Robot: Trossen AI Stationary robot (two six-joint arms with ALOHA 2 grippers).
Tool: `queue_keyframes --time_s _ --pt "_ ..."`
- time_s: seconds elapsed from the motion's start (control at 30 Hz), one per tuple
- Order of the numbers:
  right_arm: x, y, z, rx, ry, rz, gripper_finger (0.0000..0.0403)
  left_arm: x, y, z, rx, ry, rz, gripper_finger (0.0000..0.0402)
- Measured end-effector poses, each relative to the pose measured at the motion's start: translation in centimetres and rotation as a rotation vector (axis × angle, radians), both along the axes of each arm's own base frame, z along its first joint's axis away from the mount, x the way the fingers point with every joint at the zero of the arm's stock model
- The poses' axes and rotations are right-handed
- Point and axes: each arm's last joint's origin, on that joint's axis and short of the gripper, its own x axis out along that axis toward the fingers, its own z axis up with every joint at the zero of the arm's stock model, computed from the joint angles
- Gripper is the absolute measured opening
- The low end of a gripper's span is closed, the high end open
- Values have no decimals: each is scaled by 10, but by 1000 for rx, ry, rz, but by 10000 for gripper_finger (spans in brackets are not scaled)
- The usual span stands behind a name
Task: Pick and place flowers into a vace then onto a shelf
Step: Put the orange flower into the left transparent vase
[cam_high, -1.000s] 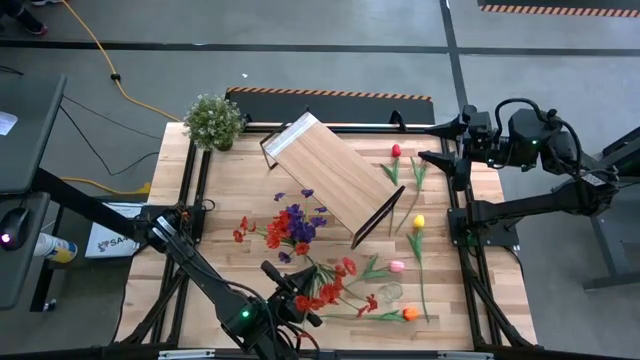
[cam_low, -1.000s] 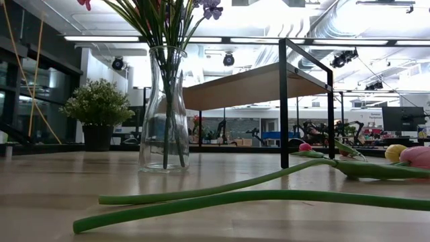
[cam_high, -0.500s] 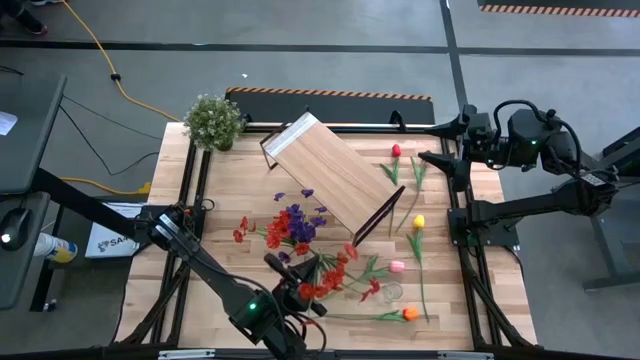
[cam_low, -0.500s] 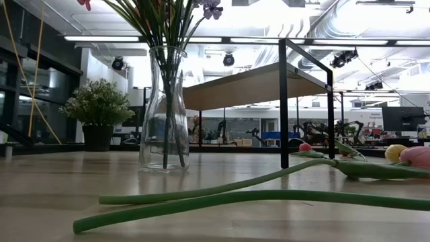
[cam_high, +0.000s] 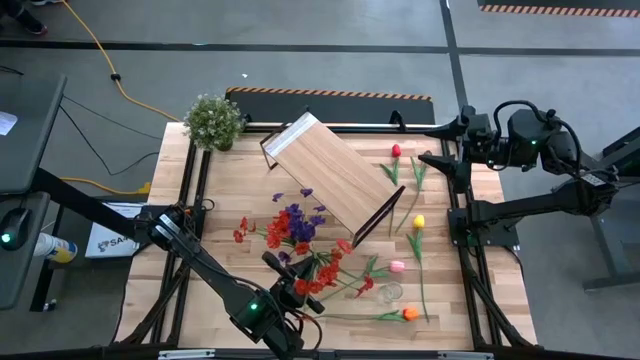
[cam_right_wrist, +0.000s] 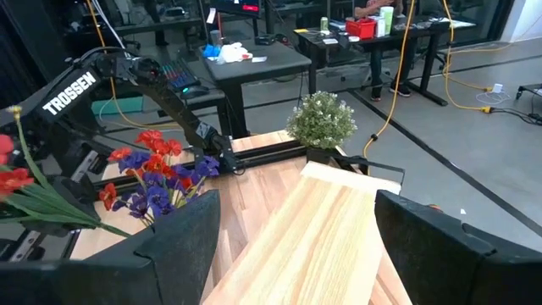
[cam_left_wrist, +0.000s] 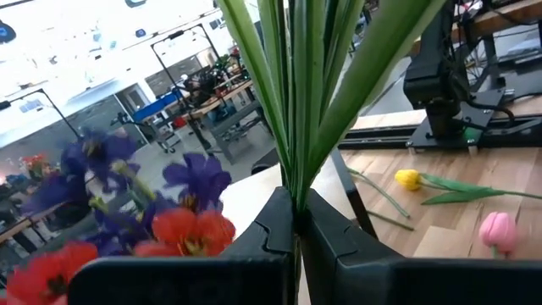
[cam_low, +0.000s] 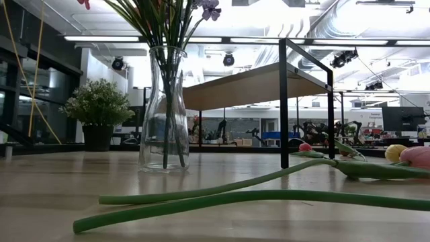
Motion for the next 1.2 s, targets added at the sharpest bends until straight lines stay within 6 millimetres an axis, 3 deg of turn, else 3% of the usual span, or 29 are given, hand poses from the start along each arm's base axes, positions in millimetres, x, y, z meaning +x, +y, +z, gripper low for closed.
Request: queue_keyframes --time_s 0.37,1.2 --pt "0 0 0 6 -1 -2 303 -4 4 -20 -37 -42 0 39" --pt "0 0 0 14 -3 14 303 -4 3 -26 -230 -10 -29 40"
